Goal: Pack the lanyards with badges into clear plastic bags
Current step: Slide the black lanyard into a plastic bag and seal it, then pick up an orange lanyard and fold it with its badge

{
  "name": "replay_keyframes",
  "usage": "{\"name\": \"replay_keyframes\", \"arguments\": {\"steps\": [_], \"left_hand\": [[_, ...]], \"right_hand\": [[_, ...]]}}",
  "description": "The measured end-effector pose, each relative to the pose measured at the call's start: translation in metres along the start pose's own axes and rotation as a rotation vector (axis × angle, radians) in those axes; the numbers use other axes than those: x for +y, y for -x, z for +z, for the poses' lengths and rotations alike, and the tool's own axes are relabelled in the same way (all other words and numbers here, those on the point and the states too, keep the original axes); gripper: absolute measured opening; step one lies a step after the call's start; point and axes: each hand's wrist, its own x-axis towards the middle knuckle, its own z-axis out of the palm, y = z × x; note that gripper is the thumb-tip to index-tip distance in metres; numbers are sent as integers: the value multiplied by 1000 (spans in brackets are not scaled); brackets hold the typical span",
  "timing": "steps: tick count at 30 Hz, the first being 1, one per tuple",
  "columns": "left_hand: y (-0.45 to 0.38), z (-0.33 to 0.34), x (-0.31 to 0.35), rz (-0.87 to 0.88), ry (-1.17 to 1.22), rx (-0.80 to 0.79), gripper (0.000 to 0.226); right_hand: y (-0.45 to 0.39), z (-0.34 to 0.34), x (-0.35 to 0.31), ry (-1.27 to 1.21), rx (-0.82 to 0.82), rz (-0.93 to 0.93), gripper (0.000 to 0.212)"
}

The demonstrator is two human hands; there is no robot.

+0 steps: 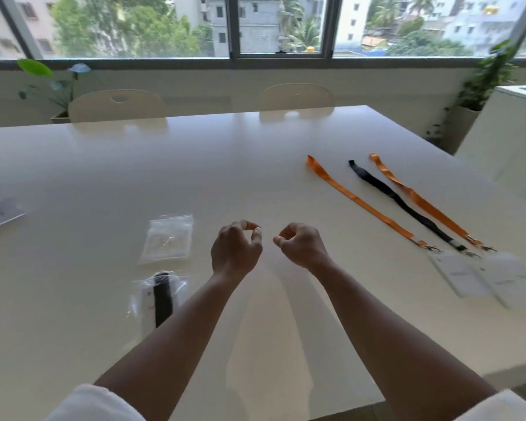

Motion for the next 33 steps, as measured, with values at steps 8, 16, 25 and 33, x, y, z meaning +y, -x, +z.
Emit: {"name": "replay_keyframes", "arguments": {"steps": [8,16,25,33], "left_hand": [[2,46,51,90,22,-155,29],[6,90,67,108,-46,-300,40],[16,114,68,158,-220,-352,59],[19,115,70,160,-260,-359,59]], "right_hand": [[-8,-59,47,163,227,69,15],[-20,-108,91,310,363,180,25],[-28,-141,128,681,173,430,38],[-37,-153,121,534,83,361,24]]}}
